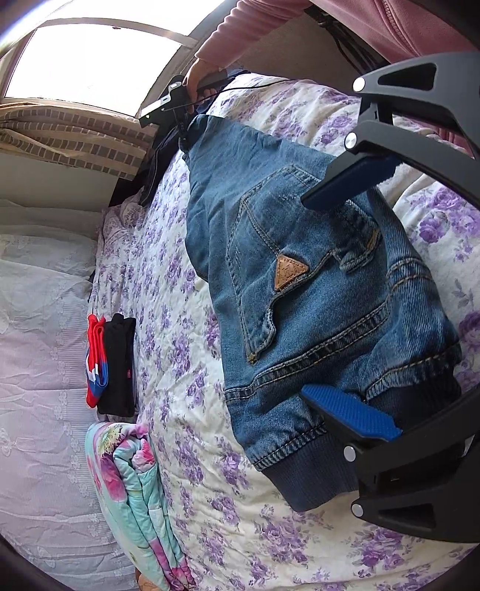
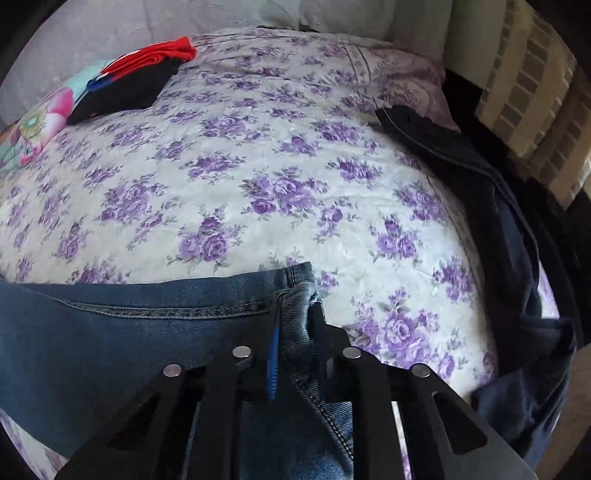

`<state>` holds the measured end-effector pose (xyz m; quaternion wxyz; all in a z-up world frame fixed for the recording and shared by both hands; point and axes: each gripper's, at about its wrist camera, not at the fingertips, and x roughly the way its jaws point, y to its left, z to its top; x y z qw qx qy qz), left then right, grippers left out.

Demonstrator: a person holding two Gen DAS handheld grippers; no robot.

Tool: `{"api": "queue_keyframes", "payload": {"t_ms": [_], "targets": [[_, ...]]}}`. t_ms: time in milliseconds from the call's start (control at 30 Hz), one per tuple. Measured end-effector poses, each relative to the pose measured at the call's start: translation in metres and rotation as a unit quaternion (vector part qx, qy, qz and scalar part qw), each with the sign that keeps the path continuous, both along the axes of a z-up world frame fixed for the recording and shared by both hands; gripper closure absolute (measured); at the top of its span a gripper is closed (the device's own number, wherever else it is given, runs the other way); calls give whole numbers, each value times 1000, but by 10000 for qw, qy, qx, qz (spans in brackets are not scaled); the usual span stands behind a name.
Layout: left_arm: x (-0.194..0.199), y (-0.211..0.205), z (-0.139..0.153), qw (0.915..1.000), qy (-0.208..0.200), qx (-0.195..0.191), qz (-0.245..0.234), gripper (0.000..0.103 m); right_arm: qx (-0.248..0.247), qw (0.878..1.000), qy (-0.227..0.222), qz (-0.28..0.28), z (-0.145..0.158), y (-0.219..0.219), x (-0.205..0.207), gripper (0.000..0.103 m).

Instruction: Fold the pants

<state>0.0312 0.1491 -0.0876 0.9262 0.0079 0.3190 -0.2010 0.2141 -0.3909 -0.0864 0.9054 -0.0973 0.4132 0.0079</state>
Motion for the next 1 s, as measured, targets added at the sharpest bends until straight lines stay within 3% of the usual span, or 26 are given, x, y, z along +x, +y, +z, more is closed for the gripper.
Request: {"api": "queue_keyframes", "payload": {"t_ms": [100,167,267,300,367,433,500,567,633,767,867,1000], "targets": [[0,0,0,10000,-10,-17,32,11,255,9968,-759,-61,31,-2,-15,91],[0,-1,0,10000,-33,-2,64,11,413,9939,-1007,-155,30,-7,-15,91],[-2,-7,0,9997,-82,183,126,11,300,9982,-297,-431,-16,-13,10,85],[-2,-8,0,9996,-92,224,132,11,187,9985,-226,-460,-27,-14,12,75],[-3,-8,-1,9995,-97,250,140,11,-88,9966,-426,-705,-21,-11,6,59],[-2,-8,-1,9996,-95,230,132,11,-89,9946,-618,-829,2,-3,-6,56],[-3,-8,-1,9996,-97,231,126,10,65,9945,-959,-413,32,22,-24,52],[-2,-8,-1,9997,-94,219,107,9,429,9927,-1042,427,55,61,-37,40],[-2,-9,-1,9996,-102,237,112,9,869,9813,-869,1481,67,111,-41,37],[-4,-9,-1,9996,-125,243,121,9,1305,9318,-71,3387,57,217,-28,35],[-3,-8,-1,9997,-125,201,97,9,1319,8929,708,4246,34,280,-9,35],[-3,-5,-1,9999,-107,111,48,8,955,8532,1612,4869,6,334,2,35]]}}
